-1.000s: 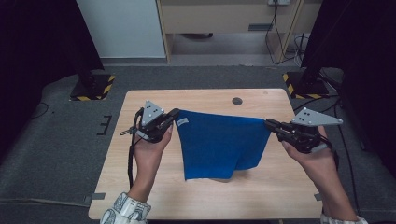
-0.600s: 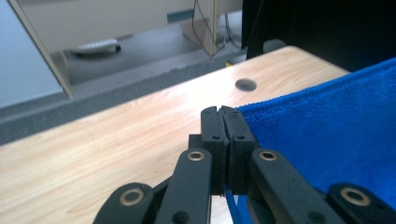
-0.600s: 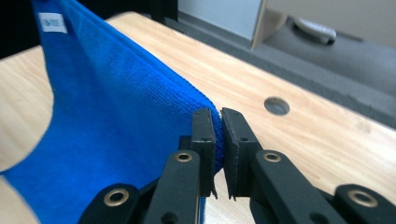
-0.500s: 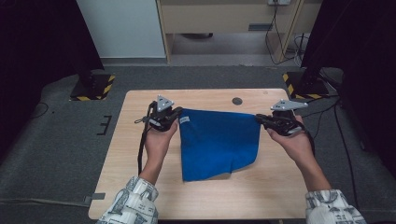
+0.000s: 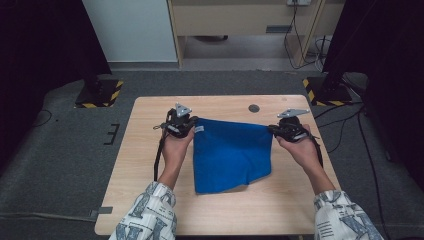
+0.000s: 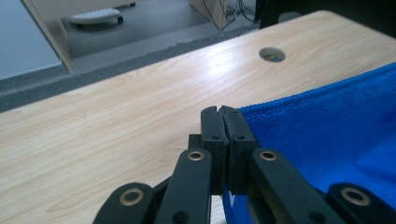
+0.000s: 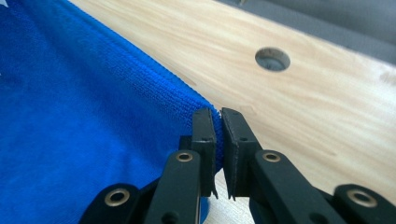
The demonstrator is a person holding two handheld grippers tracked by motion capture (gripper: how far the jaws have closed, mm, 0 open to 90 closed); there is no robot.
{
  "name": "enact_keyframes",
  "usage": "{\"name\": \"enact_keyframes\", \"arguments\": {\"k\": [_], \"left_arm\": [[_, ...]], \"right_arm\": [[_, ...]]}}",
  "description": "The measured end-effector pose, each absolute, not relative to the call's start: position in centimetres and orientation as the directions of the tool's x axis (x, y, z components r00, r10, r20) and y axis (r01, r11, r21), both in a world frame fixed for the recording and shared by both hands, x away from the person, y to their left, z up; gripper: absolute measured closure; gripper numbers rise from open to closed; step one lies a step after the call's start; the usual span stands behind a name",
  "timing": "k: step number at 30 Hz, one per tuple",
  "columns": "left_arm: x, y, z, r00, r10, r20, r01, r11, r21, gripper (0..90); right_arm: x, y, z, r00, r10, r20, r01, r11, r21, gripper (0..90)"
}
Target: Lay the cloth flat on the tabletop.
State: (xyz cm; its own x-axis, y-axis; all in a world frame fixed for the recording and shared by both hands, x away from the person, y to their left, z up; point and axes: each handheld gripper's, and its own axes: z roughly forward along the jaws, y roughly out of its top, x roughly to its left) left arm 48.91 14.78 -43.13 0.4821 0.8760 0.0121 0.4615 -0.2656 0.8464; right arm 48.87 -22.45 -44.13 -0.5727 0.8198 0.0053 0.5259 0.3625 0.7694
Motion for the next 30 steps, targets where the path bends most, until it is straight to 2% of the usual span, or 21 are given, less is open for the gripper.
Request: {"name": "enact_keyframes", "arguments": {"k": [17, 21, 30], "left_arm": [[52.0, 14.0, -46.7, 0.458, 0.889, -0.022, 0.526, -0.251, 0.813, 88.4], [52.6, 14.0, -47.4, 0.461, 0.888, -0.002, 0.535, -0.276, 0.799, 88.4], [53.5, 14.6, -48.5, 0.446, 0.894, -0.046, 0.576, -0.247, 0.779, 88.2]], "right_arm": [[50.7, -22.3, -46.6, -0.523, 0.852, 0.014, 0.598, 0.356, 0.718, 83.5], [51.6, -22.2, -47.2, -0.516, 0.856, 0.019, 0.616, 0.356, 0.703, 82.9], [53.4, -21.7, -48.2, -0.495, 0.868, 0.052, 0.657, 0.334, 0.676, 83.0]]}}
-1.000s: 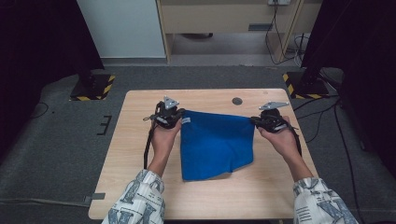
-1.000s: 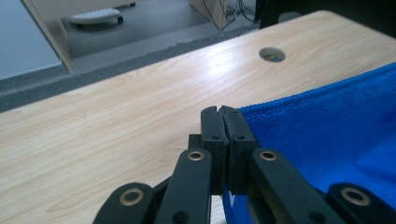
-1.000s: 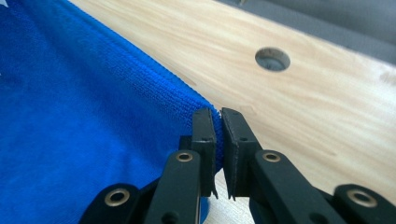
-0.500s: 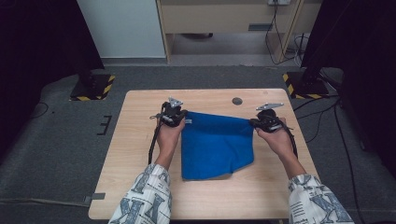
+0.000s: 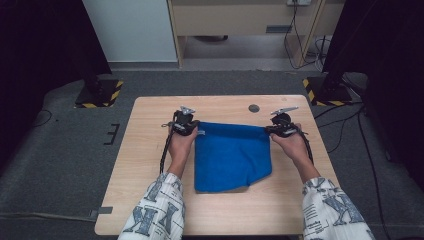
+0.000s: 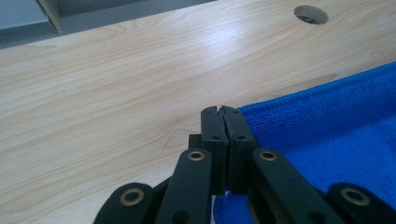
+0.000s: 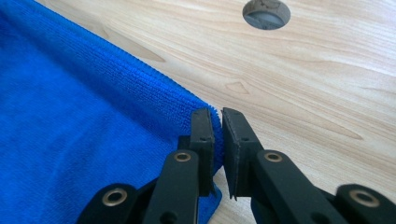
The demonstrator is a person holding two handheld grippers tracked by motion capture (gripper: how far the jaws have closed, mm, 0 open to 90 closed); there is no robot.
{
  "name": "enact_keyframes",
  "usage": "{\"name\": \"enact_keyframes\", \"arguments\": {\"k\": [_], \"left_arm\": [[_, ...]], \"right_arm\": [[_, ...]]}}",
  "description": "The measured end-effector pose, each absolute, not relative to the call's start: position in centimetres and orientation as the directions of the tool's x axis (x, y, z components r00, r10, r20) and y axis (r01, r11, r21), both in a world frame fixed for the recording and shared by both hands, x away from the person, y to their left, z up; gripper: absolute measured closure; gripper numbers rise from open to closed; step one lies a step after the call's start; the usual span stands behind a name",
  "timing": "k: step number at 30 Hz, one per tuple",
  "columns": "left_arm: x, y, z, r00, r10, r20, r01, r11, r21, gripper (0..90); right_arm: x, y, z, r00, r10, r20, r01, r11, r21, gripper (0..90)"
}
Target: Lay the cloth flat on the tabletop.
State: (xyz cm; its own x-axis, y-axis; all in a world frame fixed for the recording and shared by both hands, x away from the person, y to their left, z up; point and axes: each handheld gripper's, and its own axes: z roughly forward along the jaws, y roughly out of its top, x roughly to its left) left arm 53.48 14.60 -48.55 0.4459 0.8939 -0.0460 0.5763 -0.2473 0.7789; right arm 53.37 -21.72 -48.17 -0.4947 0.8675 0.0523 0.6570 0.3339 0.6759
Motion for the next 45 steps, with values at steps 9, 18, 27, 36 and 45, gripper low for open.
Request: {"name": "enact_keyframes", "arguments": {"k": [9, 18, 27, 36, 45], "left_arm": [[53.7, 14.9, -48.7, 0.410, 0.911, -0.054, 0.576, -0.212, 0.790, 59.6], [53.3, 14.9, -47.9, 0.409, 0.911, -0.053, 0.555, -0.202, 0.807, 47.5], [50.4, 15.5, -46.9, 0.428, 0.903, -0.038, 0.534, -0.219, 0.817, 46.1], [47.1, 15.9, -46.8, 0.463, 0.886, -0.017, 0.509, -0.250, 0.823, 45.5], [44.2, 16.0, -47.3, 0.486, 0.874, -0.022, 0.496, -0.255, 0.830, 45.8]], "right_arm": [[53.9, -22.0, -48.5, -0.457, 0.889, 0.045, 0.672, 0.312, 0.672, 58.5], [54.2, -22.3, -48.3, -0.438, 0.898, 0.036, 0.651, 0.289, 0.702, 27.0], [53.6, -23.0, -47.6, -0.415, 0.910, 0.016, 0.643, 0.281, 0.712, 15.2], [52.6, -24.0, -47.0, -0.409, 0.912, 0.017, 0.639, 0.273, 0.720, 23.9], [49.3, -24.5, -46.7, -0.458, 0.888, 0.046, 0.609, 0.276, 0.743, 43.0]]}}
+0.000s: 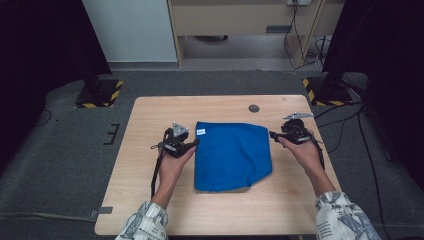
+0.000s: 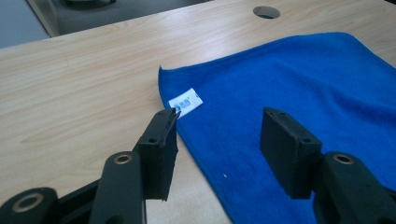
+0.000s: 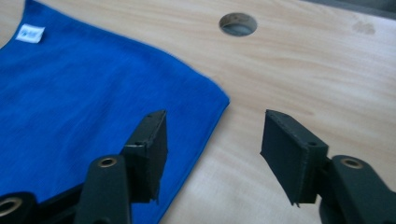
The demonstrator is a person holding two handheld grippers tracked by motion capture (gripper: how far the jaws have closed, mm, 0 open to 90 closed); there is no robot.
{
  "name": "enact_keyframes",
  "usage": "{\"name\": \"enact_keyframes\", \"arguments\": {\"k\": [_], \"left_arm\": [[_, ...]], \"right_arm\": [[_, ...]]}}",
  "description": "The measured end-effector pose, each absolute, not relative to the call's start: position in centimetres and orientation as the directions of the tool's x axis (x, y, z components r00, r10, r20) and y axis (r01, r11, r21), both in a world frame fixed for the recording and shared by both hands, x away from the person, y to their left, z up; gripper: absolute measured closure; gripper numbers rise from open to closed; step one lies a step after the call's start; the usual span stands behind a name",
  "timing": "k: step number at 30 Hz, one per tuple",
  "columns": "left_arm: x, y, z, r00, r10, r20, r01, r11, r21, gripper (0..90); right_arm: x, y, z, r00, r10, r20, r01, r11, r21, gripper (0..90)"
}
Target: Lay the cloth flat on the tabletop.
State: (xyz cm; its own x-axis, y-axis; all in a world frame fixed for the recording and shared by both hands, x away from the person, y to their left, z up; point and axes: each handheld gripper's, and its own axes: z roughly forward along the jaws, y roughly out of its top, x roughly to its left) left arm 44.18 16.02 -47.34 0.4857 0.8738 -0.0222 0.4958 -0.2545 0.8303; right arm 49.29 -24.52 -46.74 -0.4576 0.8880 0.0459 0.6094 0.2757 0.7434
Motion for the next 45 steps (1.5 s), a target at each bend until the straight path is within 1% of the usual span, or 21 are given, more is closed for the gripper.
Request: {"name": "enact_keyframes", "arguments": {"k": [2, 3, 10, 16, 19, 24, 26, 28, 30, 35, 37, 38, 39, 40, 42, 44, 45], "left_arm": [[43.0, 16.1, -47.7, 0.494, 0.869, -0.021, 0.498, -0.263, 0.826, 45.6], [43.0, 16.1, -47.7, 0.494, 0.869, -0.021, 0.498, -0.263, 0.826, 45.5], [40.2, 16.6, -48.1, 0.520, 0.854, -0.017, 0.483, -0.278, 0.831, 45.7], [38.1, 16.7, -48.9, 0.543, 0.840, -0.018, 0.475, -0.289, 0.831, 45.3], [37.2, 16.7, -49.2, 0.557, 0.830, -0.015, 0.468, -0.300, 0.831, 45.2], [35.8, 16.9, -50.1, 0.576, 0.818, -0.004, 0.473, -0.329, 0.817, 44.4], [35.5, 17.1, -50.3, 0.585, 0.811, -0.017, 0.484, -0.333, 0.809, 44.3], [35.1, 17.3, -50.5, 0.586, 0.810, -0.029, 0.492, -0.327, 0.807, 43.9], [34.6, 17.3, -50.5, 0.597, 0.801, -0.051, 0.494, -0.317, 0.810, 43.0], [33.4, 16.9, -50.7, 0.619, 0.785, -0.033, 0.477, -0.342, 0.810, 38.3], [33.2, 16.7, -50.9, 0.624, 0.781, -0.034, 0.482, -0.350, 0.803, 37.2], [33.1, 16.4, -51.0, 0.631, 0.775, -0.032, 0.477, -0.356, 0.804, 35.5], [33.1, 16.4, -51.0, 0.631, 0.775, -0.032, 0.477, -0.356, 0.804, 35.2], [33.0, 16.3, -51.0, 0.634, 0.772, -0.032, 0.475, -0.357, 0.804, 34.7], [32.9, 16.0, -51.2, 0.640, 0.768, -0.029, 0.474, -0.364, 0.802, 34.5], [32.7, 16.0, -51.3, 0.641, 0.767, -0.040, 0.480, -0.360, 0.800, 32.7], [32.6, 16.0, -51.4, 0.643, 0.764, -0.045, 0.485, -0.361, 0.796, 32.7]], "right_arm": [[47.9, -24.6, -46.9, -0.481, 0.874, 0.062, 0.604, 0.280, 0.746, 47.2], [47.9, -24.6, -46.9, -0.481, 0.874, 0.062, 0.604, 0.280, 0.746, 47.2], [44.7, -24.6, -47.8, -0.529, 0.845, 0.077, 0.588, 0.300, 0.751, 54.1], [42.0, -25.1, -48.8, -0.555, 0.825, 0.105, 0.579, 0.293, 0.760, 56.6], [41.2, -25.3, -49.1, -0.563, 0.819, 0.109, 0.575, 0.294, 0.763, 56.5], [39.9, -25.9, -49.9, -0.579, 0.806, 0.126, 0.573, 0.292, 0.766, 53.4], [39.5, -26.0, -50.5, -0.586, 0.796, 0.148, 0.578, 0.284, 0.765, 52.8], [39.3, -26.0, -50.9, -0.600, 0.788, 0.141, 0.578, 0.305, 0.757, 52.4], [39.0, -26.0, -51.1, -0.604, 0.781, 0.161, 0.587, 0.299, 0.753, 51.5], [38.5, -25.6, -51.2, -0.628, 0.759, 0.170, 0.586, 0.318, 0.745, 48.7], [38.5, -25.3, -51.3, -0.635, 0.754, 0.165, 0.582, 0.328, 0.744, 47.0], [38.4, -25.0, -51.4, -0.638, 0.751, 0.170, 0.589, 0.334, 0.736, 44.7], [38.4, -25.0, -51.4, -0.638, 0.751, 0.170, 0.589, 0.334, 0.736, 44.7], [38.5, -24.7, -51.6, -0.641, 0.748, 0.171, 0.594, 0.343, 0.728, 42.2], [38.5, -24.5, -51.8, -0.642, 0.747, 0.172, 0.600, 0.349, 0.720, 40.9], [38.6, -24.2, -52.1, -0.647, 0.744, 0.168, 0.605, 0.367, 0.706, 37.9], [38.6, -24.2, -52.1, -0.647, 0.744, 0.168, 0.605, 0.367, 0.706, 37.9]]}}
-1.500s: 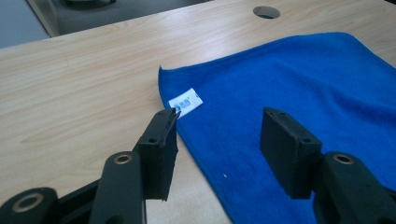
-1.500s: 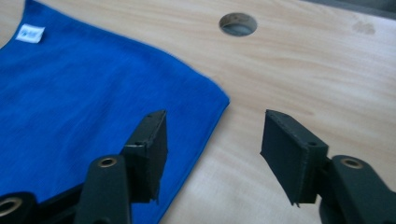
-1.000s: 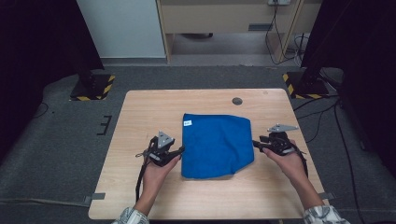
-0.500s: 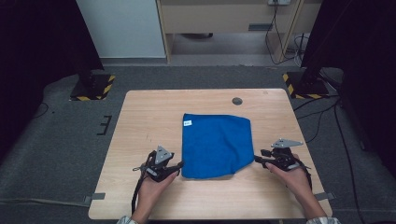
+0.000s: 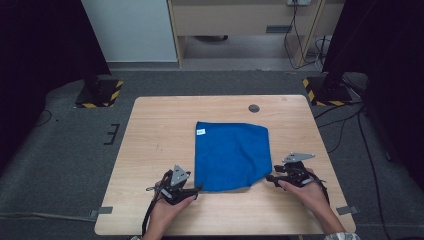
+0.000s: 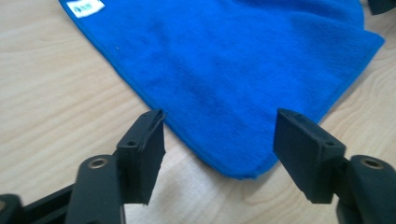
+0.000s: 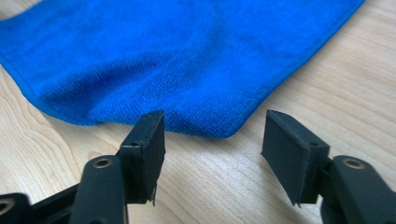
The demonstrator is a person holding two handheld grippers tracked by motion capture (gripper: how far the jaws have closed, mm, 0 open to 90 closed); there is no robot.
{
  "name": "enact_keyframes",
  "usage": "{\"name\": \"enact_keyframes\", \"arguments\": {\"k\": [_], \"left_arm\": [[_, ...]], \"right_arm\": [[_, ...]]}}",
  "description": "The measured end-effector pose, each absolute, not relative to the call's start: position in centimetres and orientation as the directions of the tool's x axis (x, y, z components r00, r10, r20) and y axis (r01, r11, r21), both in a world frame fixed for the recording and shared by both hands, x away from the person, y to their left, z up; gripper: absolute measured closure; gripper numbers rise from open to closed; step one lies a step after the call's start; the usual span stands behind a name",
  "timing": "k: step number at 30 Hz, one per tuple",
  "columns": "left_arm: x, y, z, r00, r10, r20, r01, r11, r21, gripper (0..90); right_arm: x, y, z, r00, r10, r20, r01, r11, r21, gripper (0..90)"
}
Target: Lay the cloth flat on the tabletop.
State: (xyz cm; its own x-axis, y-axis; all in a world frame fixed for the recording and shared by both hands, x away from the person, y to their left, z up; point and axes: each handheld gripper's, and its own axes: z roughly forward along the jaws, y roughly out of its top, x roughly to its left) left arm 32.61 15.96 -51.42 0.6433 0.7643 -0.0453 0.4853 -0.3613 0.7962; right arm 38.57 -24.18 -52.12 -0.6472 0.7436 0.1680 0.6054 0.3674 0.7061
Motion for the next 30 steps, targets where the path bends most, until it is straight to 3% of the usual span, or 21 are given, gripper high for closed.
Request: {"name": "enact_keyframes", "arguments": {"k": [6, 15, 18, 19, 30], "left_arm": [[32.4, 15.7, -51.8, 0.648, 0.761, -0.040, 0.487, -0.374, 0.790, 24.1], [32.5, 15.3, -52.2, 0.662, 0.749, -0.033, 0.491, -0.400, 0.774, 22.7], [32.6, 15.2, -52.3, 0.667, 0.745, -0.031, 0.491, -0.407, 0.770, 26.6], [32.6, 15.2, -52.4, 0.667, 0.744, -0.033, 0.494, -0.410, 0.766, 31.3], [32.7, 15.1, -52.7, 0.667, 0.744, -0.043, 0.521, -0.425, 0.740, 60.1]], "right_arm": [[38.7, -23.9, -52.5, -0.647, 0.743, 0.172, 0.617, 0.377, 0.691, 36.9], [38.9, -23.7, -52.4, -0.661, 0.732, 0.166, 0.596, 0.378, 0.708, 51.0], [38.9, -23.6, -52.3, -0.663, 0.730, 0.168, 0.592, 0.374, 0.714, 58.4], [38.9, -23.5, -52.3, -0.667, 0.725, 0.170, 0.590, 0.375, 0.715, 65.0], [39.0, -23.3, -51.9, -0.690, 0.708, 0.150, 0.561, 0.392, 0.729, 85.3]]}}
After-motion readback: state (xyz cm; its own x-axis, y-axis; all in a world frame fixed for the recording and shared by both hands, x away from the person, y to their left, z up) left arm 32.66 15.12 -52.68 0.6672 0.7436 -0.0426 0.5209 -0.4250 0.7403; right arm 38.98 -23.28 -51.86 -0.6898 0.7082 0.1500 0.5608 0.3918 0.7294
